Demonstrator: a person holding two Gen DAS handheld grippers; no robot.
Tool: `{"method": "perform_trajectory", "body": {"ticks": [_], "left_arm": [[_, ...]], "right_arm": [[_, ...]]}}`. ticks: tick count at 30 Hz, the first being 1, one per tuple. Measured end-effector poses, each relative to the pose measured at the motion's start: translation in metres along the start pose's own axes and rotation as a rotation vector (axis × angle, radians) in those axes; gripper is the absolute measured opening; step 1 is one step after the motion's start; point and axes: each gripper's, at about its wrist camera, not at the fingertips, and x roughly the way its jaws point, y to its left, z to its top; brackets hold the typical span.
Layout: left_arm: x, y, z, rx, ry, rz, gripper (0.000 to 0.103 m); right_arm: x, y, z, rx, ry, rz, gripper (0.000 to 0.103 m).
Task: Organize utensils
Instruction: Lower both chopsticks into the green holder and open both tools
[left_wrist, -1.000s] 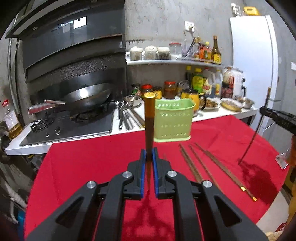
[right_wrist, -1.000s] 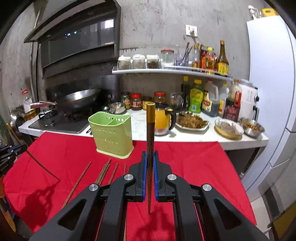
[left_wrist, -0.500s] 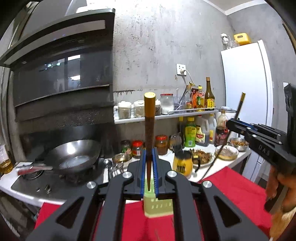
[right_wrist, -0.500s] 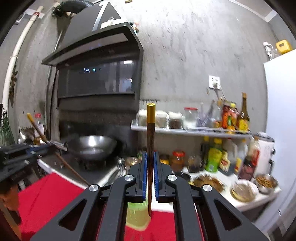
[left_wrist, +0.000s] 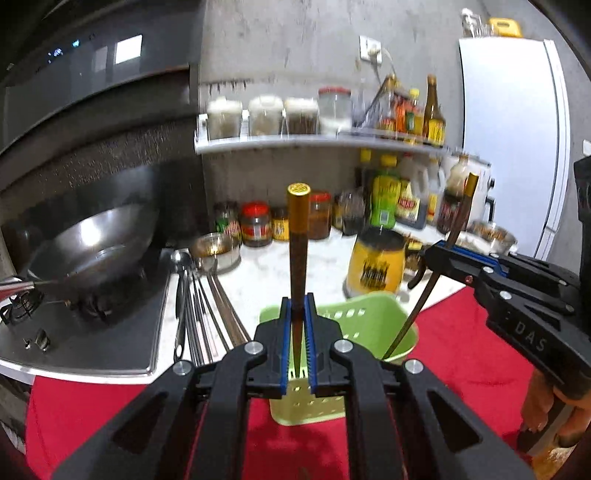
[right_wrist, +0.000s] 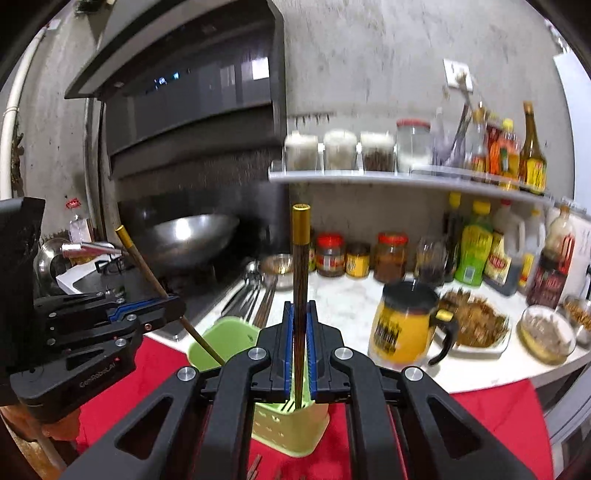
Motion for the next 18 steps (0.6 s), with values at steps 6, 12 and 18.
{"method": "perform_trajectory", "body": {"ticks": [6,12,18], "left_arm": [[0.002,0.008,0.000,-0.037,0.036,0.004,0.007],[-0.078,0.009,0.014,-0.043,-0.087,0.048,0.043],[-0.135,0.005,-0.025,-0.050,-0.014,0.191,0.048]], "right_arm": [[-0.012,0.000,-0.002,0.006,0.016,-0.013,0.033],[-0.079,-0.005,0.010,-0.002,-0.037,-0.061,0.054],[-0.135,-0.017,-0.030,0.036,0.041,-0.103,0.056]]}}
